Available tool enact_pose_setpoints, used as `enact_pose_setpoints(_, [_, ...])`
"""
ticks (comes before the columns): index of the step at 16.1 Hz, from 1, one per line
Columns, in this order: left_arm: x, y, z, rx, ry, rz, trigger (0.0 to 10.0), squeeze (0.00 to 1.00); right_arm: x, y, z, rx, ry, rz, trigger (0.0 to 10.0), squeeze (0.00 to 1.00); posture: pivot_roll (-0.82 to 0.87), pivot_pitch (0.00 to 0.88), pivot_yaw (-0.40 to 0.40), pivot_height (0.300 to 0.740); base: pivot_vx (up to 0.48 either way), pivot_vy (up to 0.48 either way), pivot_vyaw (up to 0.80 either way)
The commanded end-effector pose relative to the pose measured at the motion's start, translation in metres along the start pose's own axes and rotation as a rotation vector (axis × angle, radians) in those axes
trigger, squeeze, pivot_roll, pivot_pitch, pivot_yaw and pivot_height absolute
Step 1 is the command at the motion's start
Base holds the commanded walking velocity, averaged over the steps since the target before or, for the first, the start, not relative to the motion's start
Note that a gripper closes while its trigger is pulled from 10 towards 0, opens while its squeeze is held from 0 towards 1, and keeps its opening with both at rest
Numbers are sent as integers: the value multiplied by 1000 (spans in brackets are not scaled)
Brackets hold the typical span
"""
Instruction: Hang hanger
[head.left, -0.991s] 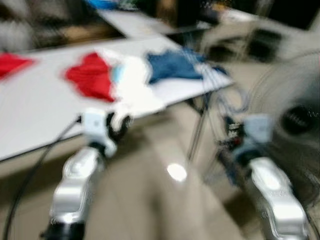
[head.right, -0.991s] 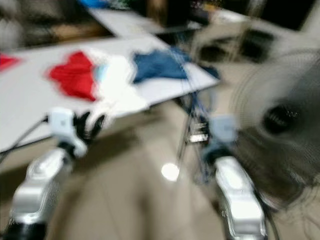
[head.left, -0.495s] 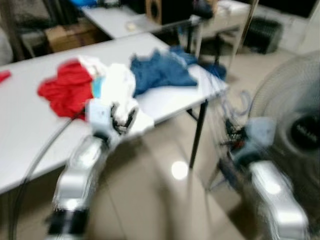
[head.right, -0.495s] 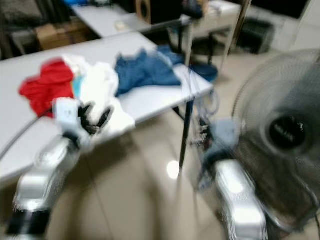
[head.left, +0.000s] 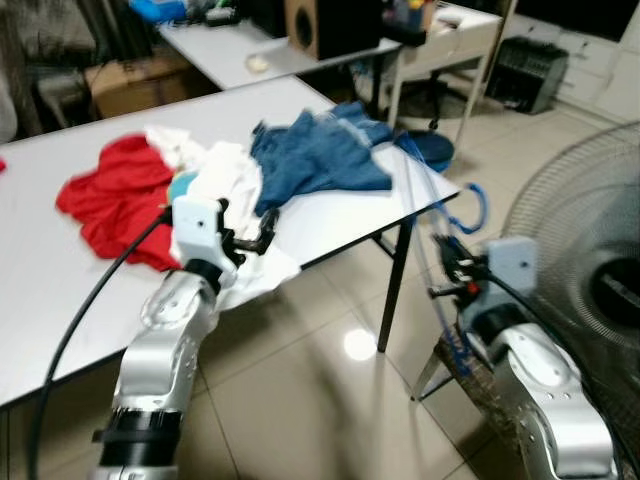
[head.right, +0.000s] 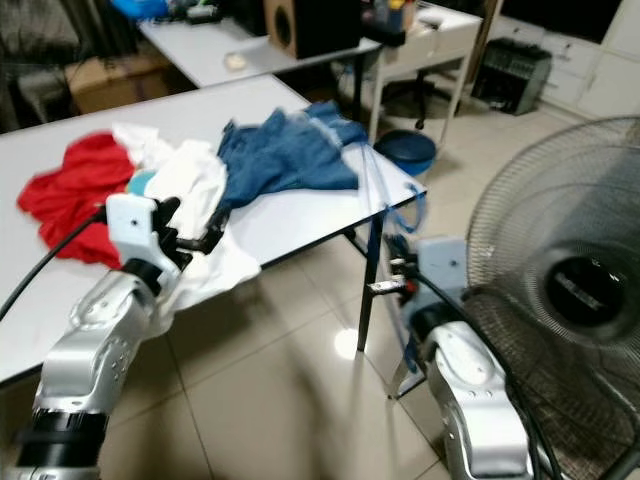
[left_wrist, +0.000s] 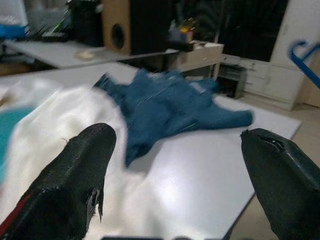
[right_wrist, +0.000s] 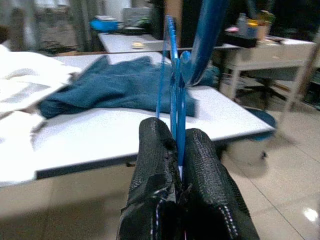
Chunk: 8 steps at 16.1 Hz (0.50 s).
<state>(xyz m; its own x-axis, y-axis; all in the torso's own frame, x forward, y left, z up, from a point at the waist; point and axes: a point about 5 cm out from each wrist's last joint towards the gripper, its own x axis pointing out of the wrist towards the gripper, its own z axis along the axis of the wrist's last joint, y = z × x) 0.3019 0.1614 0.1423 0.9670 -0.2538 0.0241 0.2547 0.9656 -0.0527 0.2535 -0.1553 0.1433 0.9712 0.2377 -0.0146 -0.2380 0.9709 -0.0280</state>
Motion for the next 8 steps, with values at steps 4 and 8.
enact_pose_setpoints(4, [-5,1,-4,21,15,5,10000,878,-1,-1,-3,-22,6,22,10000,0,-149,0,14,740,0,412,0])
enact_pose_setpoints(8, [-4,-2,-6,18,22,-2,10000,875,-5,-4,-6,-39,14,-4,10000,0,-157,0,20,740,0,440,0])
